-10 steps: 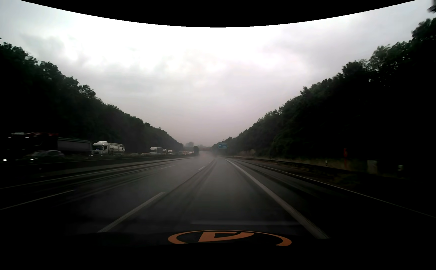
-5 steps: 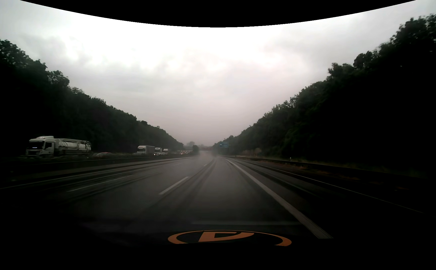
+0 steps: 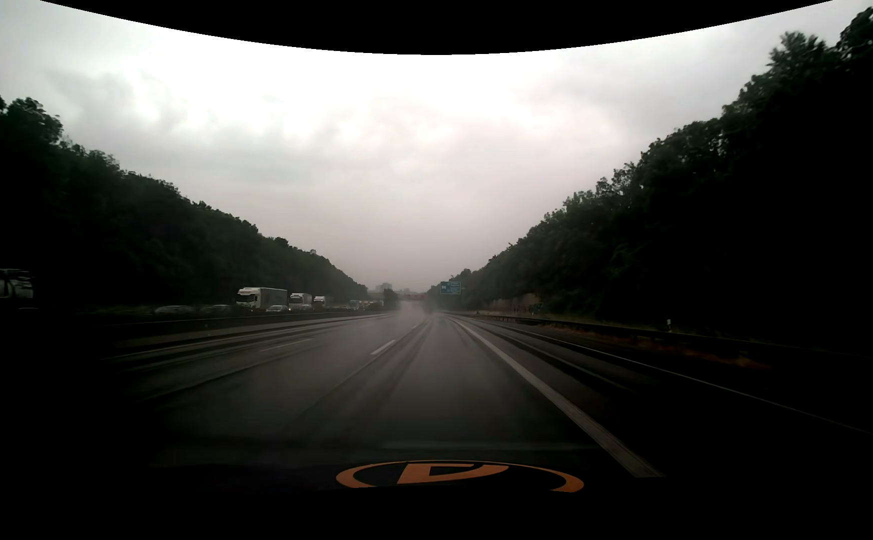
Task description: Follow the waypoints while adhering to traffic rules and regulations
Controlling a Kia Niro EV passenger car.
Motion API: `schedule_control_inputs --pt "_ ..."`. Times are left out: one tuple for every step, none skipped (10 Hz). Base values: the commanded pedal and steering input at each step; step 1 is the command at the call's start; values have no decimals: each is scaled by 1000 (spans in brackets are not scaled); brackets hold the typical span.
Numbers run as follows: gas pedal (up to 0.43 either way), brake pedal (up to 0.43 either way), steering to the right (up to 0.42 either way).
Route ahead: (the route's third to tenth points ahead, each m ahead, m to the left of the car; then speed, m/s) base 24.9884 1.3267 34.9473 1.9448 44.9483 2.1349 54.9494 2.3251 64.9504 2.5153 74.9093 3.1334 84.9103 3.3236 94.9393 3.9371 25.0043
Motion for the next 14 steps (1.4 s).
schedule_control_inputs --pt "98 0 -2" --pt "98 0 -2" --pt "98 0 -2" --pt "98 0 -2" --pt "98 0 -2" --pt "98 0 -2" --pt "98 0 -2" --pt "98 0 -3" --pt "87 0 -2" --pt "79 0 -2" --pt "59 0 -2" --pt "39 0 -2" --pt "8 0 -3" --pt "0 0 -2"
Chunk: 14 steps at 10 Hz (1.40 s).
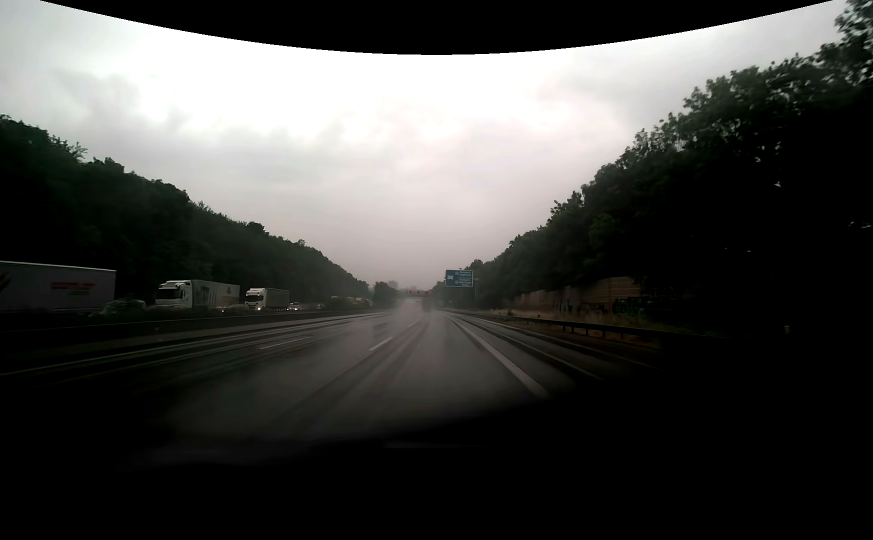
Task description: Follow the waypoints while adhering to traffic rules and regulations
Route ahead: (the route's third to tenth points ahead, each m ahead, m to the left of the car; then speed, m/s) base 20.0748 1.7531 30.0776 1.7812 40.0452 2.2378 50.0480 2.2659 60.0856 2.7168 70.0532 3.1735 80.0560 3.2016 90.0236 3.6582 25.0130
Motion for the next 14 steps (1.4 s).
schedule_control_inputs --pt "0 0 -2" --pt "0 0 -3" --pt "8 0 -3" --pt "20 0 -4" --pt "20 0 -4" --pt "28 0 -4" --pt "39 0 -4" --pt "39 0 -5" --pt "39 0 -6" --pt "47 0 -6" --pt "47 0 -6" --pt "47 0 -6" --pt "47 0 -6" --pt "47 0 -6"
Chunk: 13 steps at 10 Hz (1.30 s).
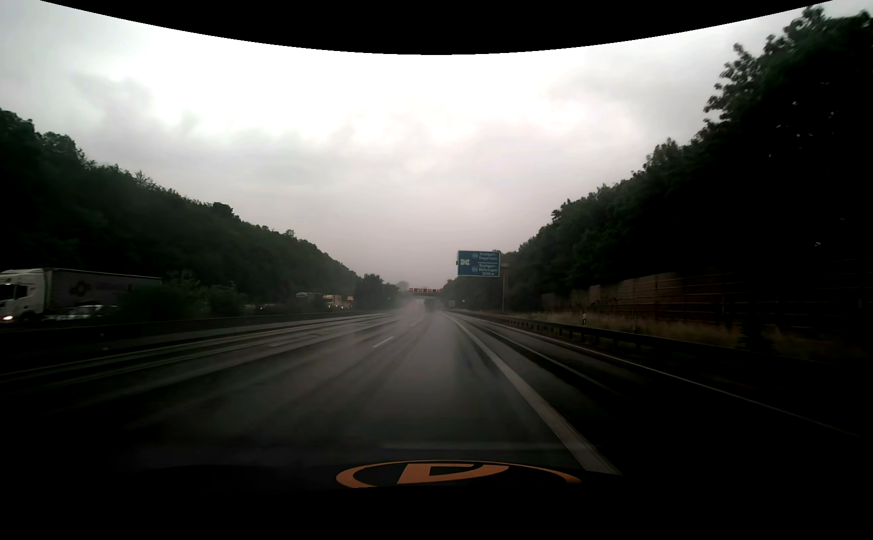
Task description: Follow the waypoints while adhering to traffic rules and regulations
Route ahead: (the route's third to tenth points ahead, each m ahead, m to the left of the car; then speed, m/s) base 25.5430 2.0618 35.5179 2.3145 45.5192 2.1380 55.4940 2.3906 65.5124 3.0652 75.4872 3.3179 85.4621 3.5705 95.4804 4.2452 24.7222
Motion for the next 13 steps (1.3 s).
schedule_control_inputs --pt "47 0 -5" --pt "39 0 -5" --pt "28 0 -5" --pt "20 0 -4" --pt "8 0 -4" --pt "8 0 -3" --pt "8 0 -3" --pt "8 0 -2" --pt "8 0 -3" --pt "8 0 -3" --pt "8 0 -2" --pt "8 0 -2" --pt "8 0 -1"
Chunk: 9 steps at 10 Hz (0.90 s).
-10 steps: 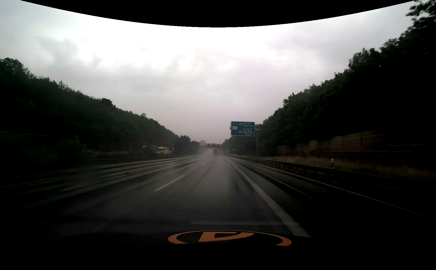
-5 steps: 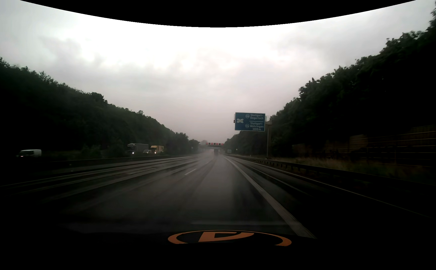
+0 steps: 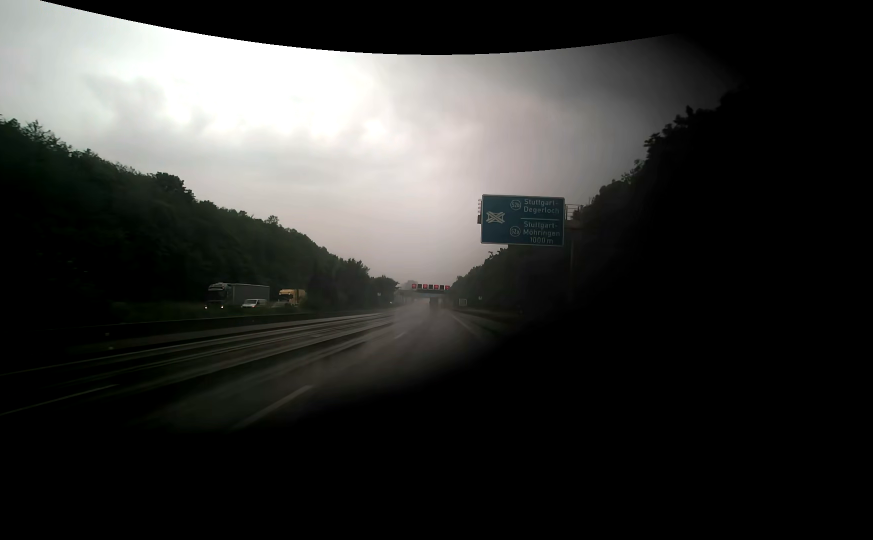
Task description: Follow the waypoints while adhering to traffic rules and regulations
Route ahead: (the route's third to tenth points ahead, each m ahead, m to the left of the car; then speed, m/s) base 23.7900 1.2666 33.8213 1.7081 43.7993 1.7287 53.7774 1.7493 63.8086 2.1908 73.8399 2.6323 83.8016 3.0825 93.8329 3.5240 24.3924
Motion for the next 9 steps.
schedule_control_inputs --pt "8 0 -2" --pt "8 0 -1" --pt "0 0 -1" --pt "0 0 -1" --pt "0 0 -1" --pt "0 0 -1" --pt "0 0 -2" --pt "0 0 -1" --pt "0 0 -2"
